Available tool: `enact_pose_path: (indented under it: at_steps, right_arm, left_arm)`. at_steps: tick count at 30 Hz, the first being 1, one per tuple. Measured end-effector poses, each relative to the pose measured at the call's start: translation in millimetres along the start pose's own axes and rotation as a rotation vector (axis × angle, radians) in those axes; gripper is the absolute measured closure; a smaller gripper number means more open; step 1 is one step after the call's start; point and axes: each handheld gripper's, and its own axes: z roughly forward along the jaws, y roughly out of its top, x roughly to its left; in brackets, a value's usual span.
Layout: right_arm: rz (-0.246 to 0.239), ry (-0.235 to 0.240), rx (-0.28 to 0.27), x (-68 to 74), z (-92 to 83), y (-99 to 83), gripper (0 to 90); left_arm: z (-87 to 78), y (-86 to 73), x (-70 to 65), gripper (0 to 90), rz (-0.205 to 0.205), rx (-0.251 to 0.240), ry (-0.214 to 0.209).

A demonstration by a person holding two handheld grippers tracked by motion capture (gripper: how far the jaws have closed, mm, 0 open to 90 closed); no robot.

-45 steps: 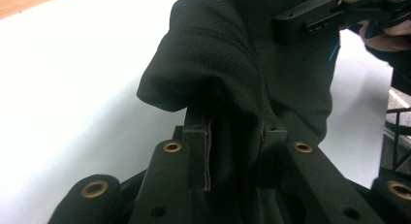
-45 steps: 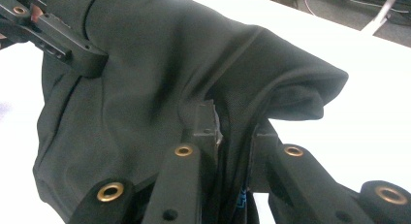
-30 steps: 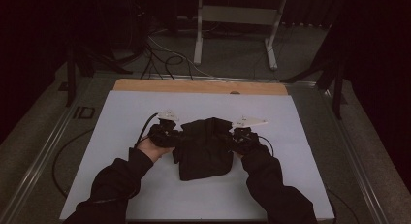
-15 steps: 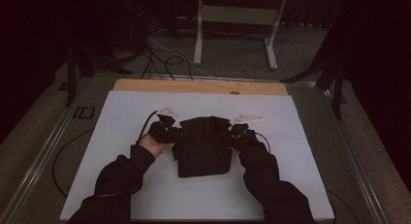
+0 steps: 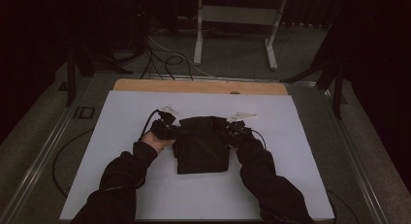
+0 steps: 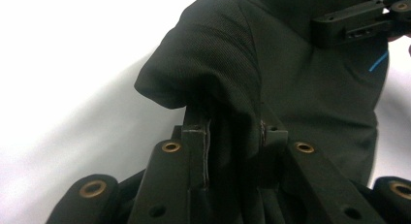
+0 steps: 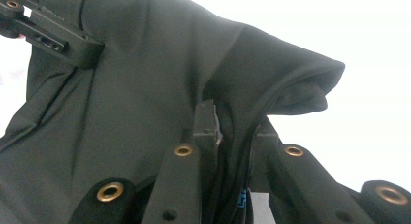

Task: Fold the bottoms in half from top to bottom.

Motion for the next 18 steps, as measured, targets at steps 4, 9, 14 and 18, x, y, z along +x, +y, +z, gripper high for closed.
enact_pose_path:
  at_steps: [4, 9, 14, 18]
  right_arm:
    - [0.009, -0.002, 0.013, -4.1, 8.7, -0.9, 78.8]
    - [0.026, -0.002, 0.031, -8.7, 17.0, -3.5, 78.6]
    - [0.029, -0.012, 0.042, -13.0, 25.2, -2.5, 78.5]
    - [0.034, -0.017, 0.05, -16.0, 30.8, -0.9, 78.4]
  left_arm:
    - [7.8, 0.0, 5.5, 72.4, -0.017, 0.01, 0.009]
    - [15.1, 0.4, 9.2, 72.1, -0.024, 0.016, 0.022]
    - [21.4, 2.2, 13.7, 71.9, -0.045, 0.017, 0.039]
    - [26.0, 2.9, 18.2, 71.6, -0.06, 0.022, 0.048]
